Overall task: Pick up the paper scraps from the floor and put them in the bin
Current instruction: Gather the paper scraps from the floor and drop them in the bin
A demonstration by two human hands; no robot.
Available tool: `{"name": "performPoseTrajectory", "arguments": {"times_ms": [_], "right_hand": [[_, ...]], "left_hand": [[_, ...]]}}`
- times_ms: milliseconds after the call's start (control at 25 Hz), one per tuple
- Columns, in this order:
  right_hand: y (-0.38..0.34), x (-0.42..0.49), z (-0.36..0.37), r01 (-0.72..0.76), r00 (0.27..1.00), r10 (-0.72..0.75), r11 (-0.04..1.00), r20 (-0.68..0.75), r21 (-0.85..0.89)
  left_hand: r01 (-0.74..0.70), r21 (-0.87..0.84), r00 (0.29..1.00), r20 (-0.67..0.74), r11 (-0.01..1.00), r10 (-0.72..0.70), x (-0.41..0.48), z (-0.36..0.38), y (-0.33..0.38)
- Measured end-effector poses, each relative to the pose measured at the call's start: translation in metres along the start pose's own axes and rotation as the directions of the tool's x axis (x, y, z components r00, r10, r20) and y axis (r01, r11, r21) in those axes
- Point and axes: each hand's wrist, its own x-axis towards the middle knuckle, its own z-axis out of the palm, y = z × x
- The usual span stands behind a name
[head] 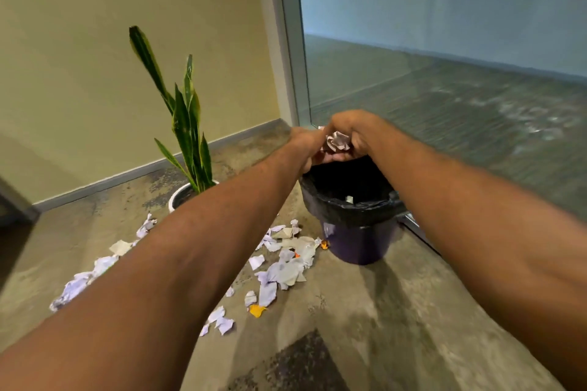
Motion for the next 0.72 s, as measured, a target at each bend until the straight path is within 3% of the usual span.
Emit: {"name": "performPoseTrajectory", "arguments": {"times_ms": [360,520,640,720], "right_hand": [[0.033,0.027,-0.007,-0.066,0.995,0.069,0.997,-0.068,0.046],[0.036,0.034,-0.005,-0.077,0.983,0.087,0.995,-0.161,0.068],[0.036,0.037,0.003,0.03,0.981,-0.025,0.999,-0.195,0.024],[0.034,0.038,0.017,0.108,0.97,-0.105,0.994,-0.219,0.002]], "left_hand": [[0.033,0.332,0.975,0.196,0.943,-0.103,0.013,0.0,-0.016],[-0.017,0.327,0.972,0.227,0.945,-0.061,0.025,-0.038,-0.003],[-0.041,0.246,0.958,0.286,0.968,-0.032,0.031,-0.073,-0.005],[-0.057,0.28,0.953,0.301,0.958,-0.032,0.037,-0.101,-0.02]]}}
